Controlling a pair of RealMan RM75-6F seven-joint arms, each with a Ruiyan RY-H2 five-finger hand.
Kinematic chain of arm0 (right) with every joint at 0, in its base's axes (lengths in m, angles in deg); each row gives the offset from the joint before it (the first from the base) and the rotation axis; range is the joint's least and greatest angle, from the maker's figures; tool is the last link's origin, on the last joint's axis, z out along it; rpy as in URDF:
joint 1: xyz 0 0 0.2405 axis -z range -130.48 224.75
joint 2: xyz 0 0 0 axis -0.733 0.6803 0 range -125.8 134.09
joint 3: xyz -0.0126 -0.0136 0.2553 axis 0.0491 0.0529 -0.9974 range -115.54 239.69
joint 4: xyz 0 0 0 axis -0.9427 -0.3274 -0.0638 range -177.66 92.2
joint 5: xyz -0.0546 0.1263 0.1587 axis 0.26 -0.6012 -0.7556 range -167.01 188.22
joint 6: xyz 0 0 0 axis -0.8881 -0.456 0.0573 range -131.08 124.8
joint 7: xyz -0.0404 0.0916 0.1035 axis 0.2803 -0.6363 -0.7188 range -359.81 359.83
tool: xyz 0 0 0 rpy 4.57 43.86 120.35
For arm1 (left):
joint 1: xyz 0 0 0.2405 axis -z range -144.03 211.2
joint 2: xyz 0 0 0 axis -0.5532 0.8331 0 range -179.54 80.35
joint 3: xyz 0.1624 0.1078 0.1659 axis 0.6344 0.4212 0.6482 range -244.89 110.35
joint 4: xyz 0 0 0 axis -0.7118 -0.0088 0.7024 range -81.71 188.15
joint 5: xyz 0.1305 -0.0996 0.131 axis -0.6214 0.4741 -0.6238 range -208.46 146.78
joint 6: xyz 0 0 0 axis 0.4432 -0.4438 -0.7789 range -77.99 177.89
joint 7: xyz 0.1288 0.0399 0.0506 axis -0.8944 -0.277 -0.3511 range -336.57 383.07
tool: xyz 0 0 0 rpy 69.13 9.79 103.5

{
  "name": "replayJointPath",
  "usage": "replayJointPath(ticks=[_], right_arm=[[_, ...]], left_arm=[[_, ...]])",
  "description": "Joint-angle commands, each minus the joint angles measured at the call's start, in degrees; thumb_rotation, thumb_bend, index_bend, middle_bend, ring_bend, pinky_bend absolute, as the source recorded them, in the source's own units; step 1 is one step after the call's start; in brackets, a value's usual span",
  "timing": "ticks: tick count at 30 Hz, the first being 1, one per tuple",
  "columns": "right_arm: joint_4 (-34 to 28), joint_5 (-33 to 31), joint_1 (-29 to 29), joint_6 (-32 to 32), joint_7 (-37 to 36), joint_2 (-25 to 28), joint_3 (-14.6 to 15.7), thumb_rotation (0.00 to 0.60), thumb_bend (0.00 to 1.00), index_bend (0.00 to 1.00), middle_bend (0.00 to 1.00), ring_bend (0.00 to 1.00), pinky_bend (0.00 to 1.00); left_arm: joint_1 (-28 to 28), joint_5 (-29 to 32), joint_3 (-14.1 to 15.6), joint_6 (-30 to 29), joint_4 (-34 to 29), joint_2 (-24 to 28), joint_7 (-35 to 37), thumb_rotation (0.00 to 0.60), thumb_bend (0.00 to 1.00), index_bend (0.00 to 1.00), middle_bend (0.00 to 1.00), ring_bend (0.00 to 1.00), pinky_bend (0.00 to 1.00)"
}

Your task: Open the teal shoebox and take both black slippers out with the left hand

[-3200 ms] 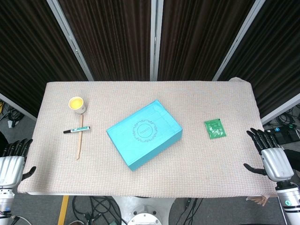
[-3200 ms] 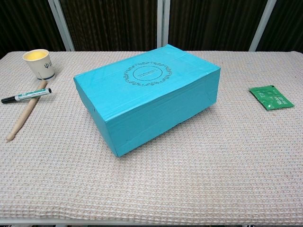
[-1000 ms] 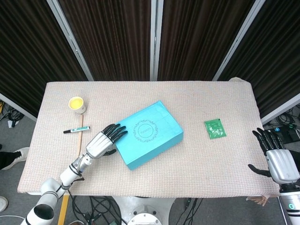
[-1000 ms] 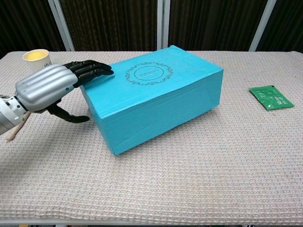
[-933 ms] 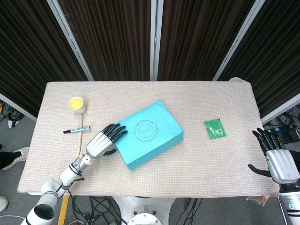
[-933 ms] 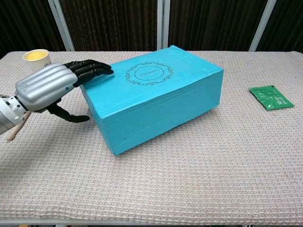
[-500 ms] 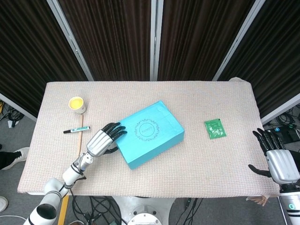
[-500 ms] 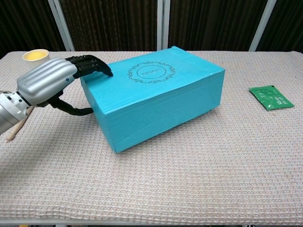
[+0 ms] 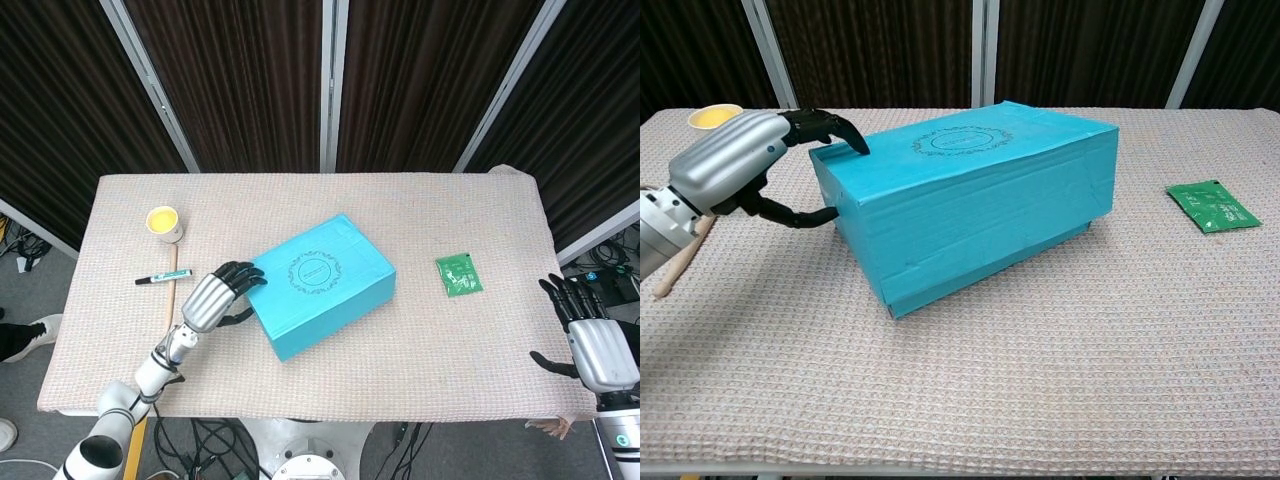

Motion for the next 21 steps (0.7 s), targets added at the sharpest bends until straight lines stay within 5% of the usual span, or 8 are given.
replayJointPath(ticks=[1, 14, 21], right_arm=[[-0.1, 0.0, 0.0, 0.1, 0.1, 0.1, 0.0, 0.600, 0.02, 0.03, 0.02, 0.00, 0.00], [-0.7, 0.7, 0.1, 0.4, 0.4, 0.4, 0.0, 0.600, 0.02, 0.03, 0.02, 0.00, 0.00], [-0.9, 0.9, 0.2, 0.7, 0.5, 0.6, 0.0, 0.600, 0.02, 0.03, 0.02, 0.00, 0.00]], left_arm=[[-0.1, 2.1, -1.8, -0.3, -1.3, -0.4, 4.2, 0.600, 0.45, 0.35, 0.31, 0.23, 0.29], [-0.2, 7.2, -5.8, 6.5, -12.9, 4.6, 21.2, 0.600, 0.45, 0.37, 0.37, 0.27, 0.34], [-0.2, 9.4, -6.8, 14.3, -33.1, 15.0, 28.1, 0.600, 0.45, 0.39, 0.38, 0.27, 0.34]])
